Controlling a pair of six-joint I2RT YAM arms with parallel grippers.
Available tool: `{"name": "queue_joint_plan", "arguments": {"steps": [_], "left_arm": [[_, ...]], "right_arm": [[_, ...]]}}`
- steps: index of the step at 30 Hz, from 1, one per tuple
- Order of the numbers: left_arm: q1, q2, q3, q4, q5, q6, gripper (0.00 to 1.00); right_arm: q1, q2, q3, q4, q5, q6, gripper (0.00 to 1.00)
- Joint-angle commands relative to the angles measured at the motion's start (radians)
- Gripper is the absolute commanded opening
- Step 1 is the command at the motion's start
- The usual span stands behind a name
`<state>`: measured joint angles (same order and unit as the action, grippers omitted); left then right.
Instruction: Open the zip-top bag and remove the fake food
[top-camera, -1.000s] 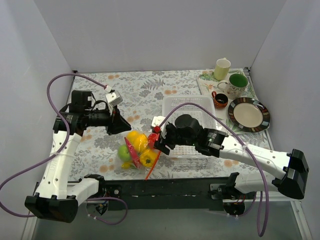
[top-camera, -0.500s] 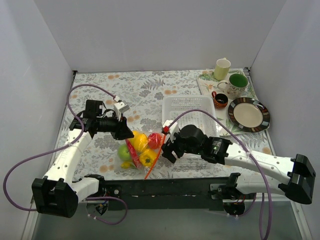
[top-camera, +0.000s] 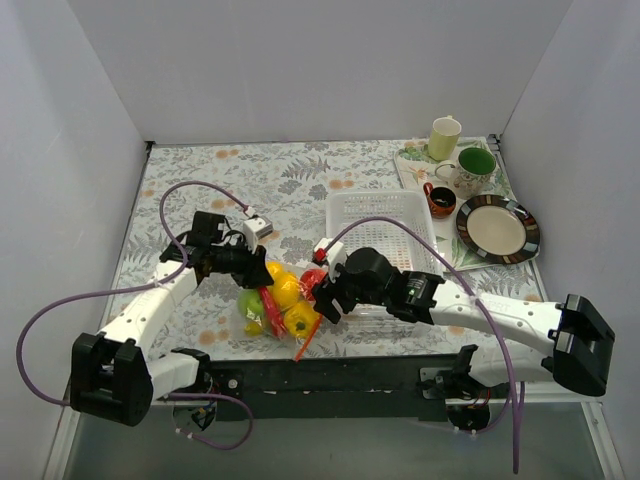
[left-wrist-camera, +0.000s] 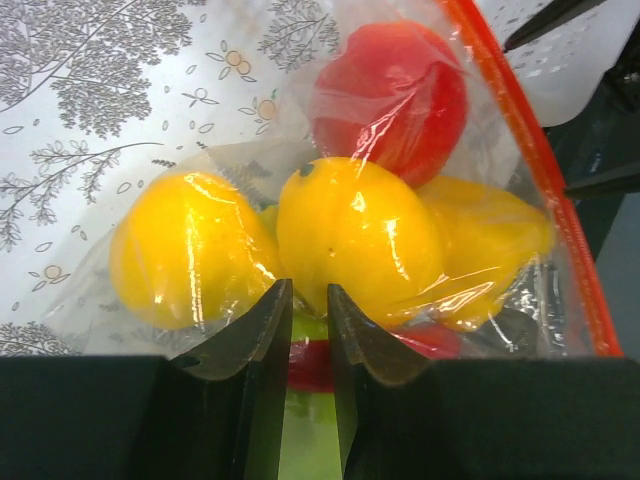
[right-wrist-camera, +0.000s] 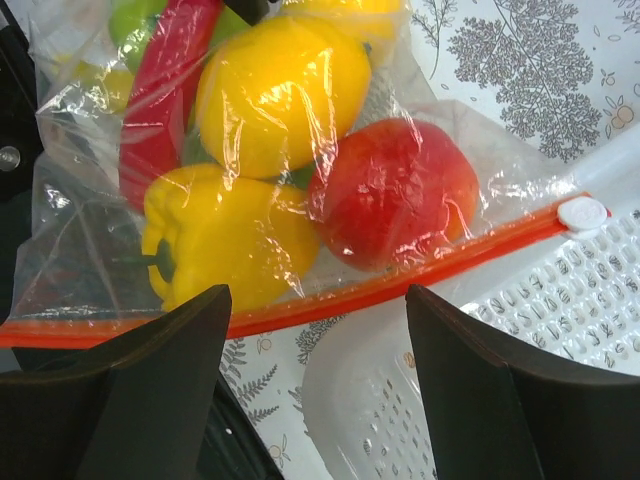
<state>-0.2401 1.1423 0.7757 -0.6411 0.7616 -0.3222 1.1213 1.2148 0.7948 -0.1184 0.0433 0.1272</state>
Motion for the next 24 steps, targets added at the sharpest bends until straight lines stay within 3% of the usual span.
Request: {"name": "queue_joint_plan", "arguments": {"steps": [1,6,8,10,24], "left_arm": [[-0.016,0.02,-0.026,0.066,-0.096,0.014,0.19],[-0.018,0.072,-0.032,0.11,-0.201,0.05,0.11],[-0.018,0.095,-0.047,0.132,-0.283,0.084,0.0],[-0.018,0.134,-0.058,0.165,-0.35,0.133,0.0],[-0.018,0.215,-0.131,0.29,-0.481,0.316,0.0]], "right_arm": [[0.002,0.009,0.07,0.046,-0.022,-0.029,0.79],[0.002,0.017,0.092,0.026,-0.036,-0.064,0.78],[0.002,0.011,0.098,0.016,-0.036,-0.1,0.78],[0.003,0.005,0.101,0.01,-0.068,-0.124,0.78],[0.003,0.052,0.201,-0.063,-0.111,-0.443,0.78]]}}
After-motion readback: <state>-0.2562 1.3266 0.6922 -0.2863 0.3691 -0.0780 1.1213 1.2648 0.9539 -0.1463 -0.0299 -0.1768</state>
